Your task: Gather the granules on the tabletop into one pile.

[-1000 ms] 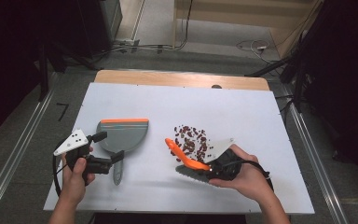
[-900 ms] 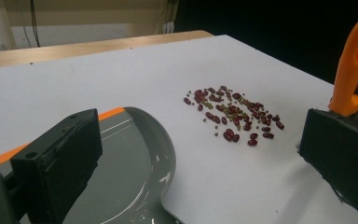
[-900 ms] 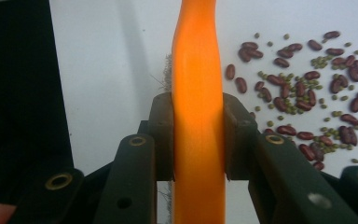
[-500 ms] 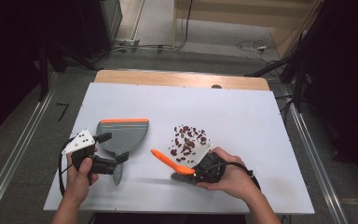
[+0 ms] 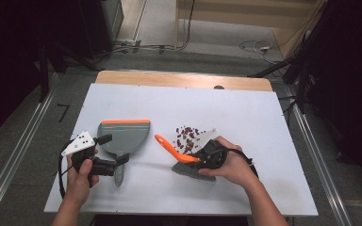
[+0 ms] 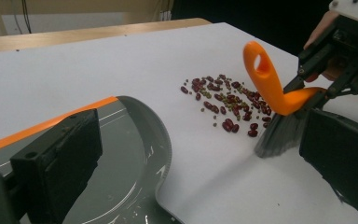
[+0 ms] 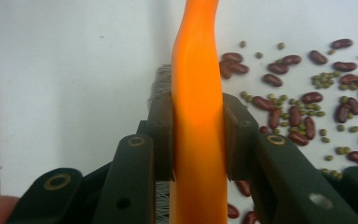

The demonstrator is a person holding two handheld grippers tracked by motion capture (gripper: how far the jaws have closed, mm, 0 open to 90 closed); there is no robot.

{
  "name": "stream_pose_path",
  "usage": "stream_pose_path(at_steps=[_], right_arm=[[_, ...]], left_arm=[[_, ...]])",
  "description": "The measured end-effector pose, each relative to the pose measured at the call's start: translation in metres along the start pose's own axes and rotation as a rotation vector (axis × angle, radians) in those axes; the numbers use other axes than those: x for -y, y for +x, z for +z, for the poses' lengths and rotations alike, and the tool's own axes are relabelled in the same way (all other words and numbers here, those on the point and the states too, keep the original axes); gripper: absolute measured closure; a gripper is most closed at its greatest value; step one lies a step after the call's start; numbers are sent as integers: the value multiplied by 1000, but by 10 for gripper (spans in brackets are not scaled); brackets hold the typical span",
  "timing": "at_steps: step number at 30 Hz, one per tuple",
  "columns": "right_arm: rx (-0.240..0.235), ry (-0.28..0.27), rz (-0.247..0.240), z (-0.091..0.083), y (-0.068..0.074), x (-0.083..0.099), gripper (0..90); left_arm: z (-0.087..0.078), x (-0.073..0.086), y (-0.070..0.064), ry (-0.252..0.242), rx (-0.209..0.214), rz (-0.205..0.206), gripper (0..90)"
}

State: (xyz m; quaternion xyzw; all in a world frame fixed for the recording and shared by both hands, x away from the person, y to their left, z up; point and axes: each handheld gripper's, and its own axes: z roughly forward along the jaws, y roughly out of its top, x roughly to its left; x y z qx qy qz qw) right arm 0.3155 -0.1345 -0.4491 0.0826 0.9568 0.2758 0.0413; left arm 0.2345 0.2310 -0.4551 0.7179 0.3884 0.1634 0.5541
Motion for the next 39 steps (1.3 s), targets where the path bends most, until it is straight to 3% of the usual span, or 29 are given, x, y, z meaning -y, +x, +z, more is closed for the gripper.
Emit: stream_pose_path(at_steps=[11,15,22,26,28,33,36,39], right_arm=[[25,-3,48,2,-23,-3,677],[54,2,60,1,-31,-4,677],[90,17,69,1,-38,-7,678],[118,26,80,-5,-35,-11,684],[78,-16,110,-15,-32,-12,685],[56,-56,156,-20,-22,-23,685],[45,-69,216,-12,-14,-37,685],[5,-47,263,6,-8,-52,685]], left_arm=[[0,0,1,-11,10,-12,0],[0,0,0,-9,12,-11,0],[3,1,-1,0,15,-10,0],[3,1,0,0,15,-13,0],[3,1,0,-1,15,-13,0],[4,1,0,-1,14,-15,0],[4,1,0,-1,16,-16,0],[4,1,-1,2,15,-13,0]])
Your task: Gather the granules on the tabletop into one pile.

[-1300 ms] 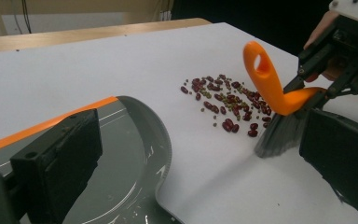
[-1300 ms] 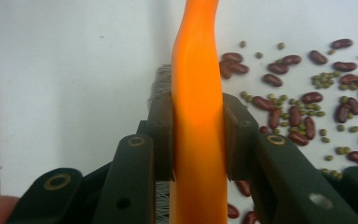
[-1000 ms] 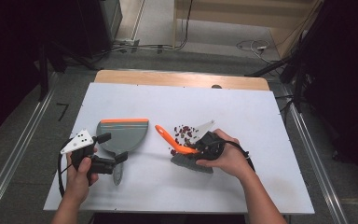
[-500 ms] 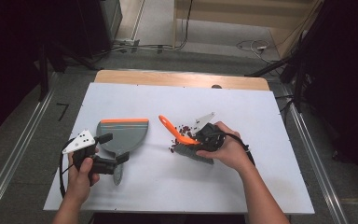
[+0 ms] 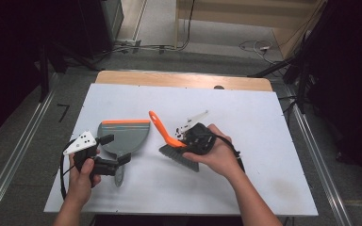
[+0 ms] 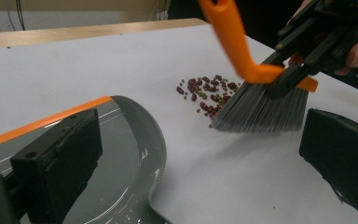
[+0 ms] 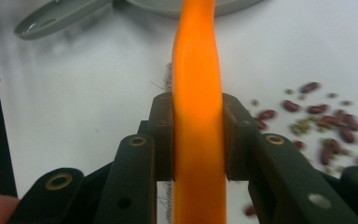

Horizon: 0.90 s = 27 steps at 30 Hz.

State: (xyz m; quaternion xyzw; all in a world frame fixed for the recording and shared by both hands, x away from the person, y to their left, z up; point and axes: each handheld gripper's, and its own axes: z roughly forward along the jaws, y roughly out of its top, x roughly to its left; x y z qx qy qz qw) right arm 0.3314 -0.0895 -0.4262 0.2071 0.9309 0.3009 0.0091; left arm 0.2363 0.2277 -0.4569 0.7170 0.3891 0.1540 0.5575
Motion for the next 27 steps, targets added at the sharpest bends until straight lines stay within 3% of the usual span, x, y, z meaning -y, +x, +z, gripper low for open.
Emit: stream_pose_path(at_steps=[2,3,5,6,7,11,12,13,18,27], right_arm=[[20,52,40,22,0,-7,685],[20,52,40,22,0,-7,685],[43,48,101,29,-6,-8,684],[51,48,159,30,-15,-8,682],[51,48,159,30,-15,-8,682],[55,41,232,26,-31,0,680],[75,32,267,22,-37,5,680],[75,32,267,22,-37,5,680],[139,6,357,11,-55,21,676],[215,-5,422,-2,-67,35,675]], left_arm=[[0,0,0,1,-1,1,0],[0,0,0,0,0,2,0],[-1,0,0,-1,-1,1,0],[-1,0,1,-1,0,1,0],[-1,1,1,-2,1,1,0],[0,1,1,1,1,3,0],[0,1,0,1,1,3,0],[0,1,0,0,1,2,0],[1,1,-1,3,2,1,0],[1,2,0,10,-5,3,0]])
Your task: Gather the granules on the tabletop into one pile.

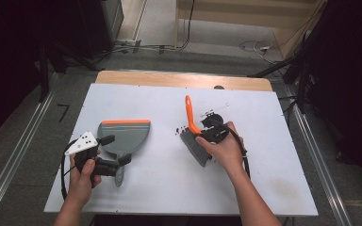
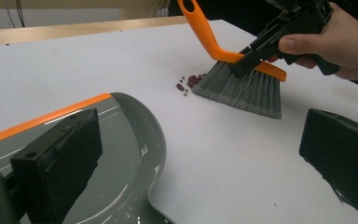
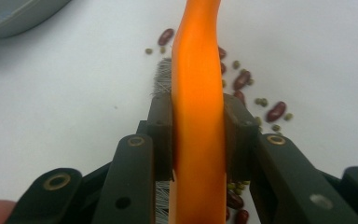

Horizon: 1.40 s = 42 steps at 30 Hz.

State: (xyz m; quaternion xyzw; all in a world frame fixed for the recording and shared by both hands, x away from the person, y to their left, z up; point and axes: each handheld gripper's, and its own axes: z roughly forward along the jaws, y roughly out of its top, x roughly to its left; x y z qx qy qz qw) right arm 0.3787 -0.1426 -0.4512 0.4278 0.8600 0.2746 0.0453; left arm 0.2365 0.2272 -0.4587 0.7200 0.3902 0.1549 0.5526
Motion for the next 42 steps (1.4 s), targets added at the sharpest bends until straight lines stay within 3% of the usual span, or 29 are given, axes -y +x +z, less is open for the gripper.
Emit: stream_pose_path(at_steps=[3,9,15,17,20,24,26,29,33,42], right_arm=[[14,-11,17,-2,-4,3,674],[-33,-57,70,-9,-3,5,683],[-78,-102,92,-14,11,-11,685],[-96,-100,80,-5,24,-24,685],[-106,-95,84,4,32,-32,685],[-117,-79,123,25,38,-45,686],[-57,-71,138,35,35,-46,685],[-54,-72,175,37,28,-44,684],[8,-89,214,29,12,-35,681],[28,-108,291,17,-16,-13,676]], left_arm=[[0,0,0,-4,0,-4,0],[0,0,1,-4,-3,-5,0],[0,0,2,0,-7,-7,0],[1,0,2,1,-7,-5,0],[1,0,2,1,-6,-3,0],[0,0,2,2,-6,0,0],[0,1,2,0,-5,-2,0],[-1,0,3,-4,-4,-5,0],[0,0,2,-5,-1,-5,0],[2,1,0,3,1,-3,0]])
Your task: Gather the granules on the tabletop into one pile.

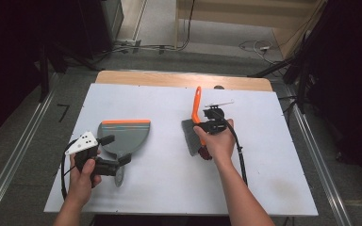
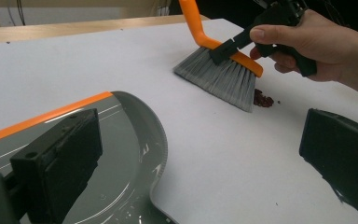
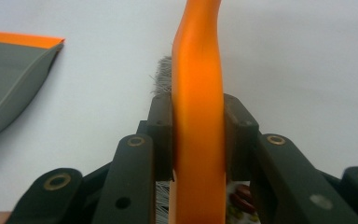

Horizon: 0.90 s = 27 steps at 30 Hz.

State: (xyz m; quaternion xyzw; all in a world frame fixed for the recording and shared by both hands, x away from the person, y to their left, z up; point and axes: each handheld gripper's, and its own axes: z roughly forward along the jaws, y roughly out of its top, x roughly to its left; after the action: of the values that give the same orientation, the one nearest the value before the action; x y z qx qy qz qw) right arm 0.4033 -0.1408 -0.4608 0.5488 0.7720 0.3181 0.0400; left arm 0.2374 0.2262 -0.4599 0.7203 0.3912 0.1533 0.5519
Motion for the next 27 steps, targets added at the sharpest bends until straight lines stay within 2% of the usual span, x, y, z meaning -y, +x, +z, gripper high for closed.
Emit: stream_pose_path(at_steps=[6,22,23,24,25,27], right_arm=[[16,-24,43,-8,-15,6,676],[46,-50,91,-21,-38,14,675],[44,-53,97,-21,-39,15,675],[7,-73,92,-22,-41,15,677],[7,-73,92,-22,-41,15,677],[-42,-90,49,-25,-35,14,681]], left_arm=[[0,0,0,2,0,1,0],[0,0,0,-1,1,-2,0],[0,0,0,-1,2,-1,0],[0,0,0,-1,2,-2,0],[0,0,0,1,1,-3,0],[0,0,0,-1,1,-4,0]])
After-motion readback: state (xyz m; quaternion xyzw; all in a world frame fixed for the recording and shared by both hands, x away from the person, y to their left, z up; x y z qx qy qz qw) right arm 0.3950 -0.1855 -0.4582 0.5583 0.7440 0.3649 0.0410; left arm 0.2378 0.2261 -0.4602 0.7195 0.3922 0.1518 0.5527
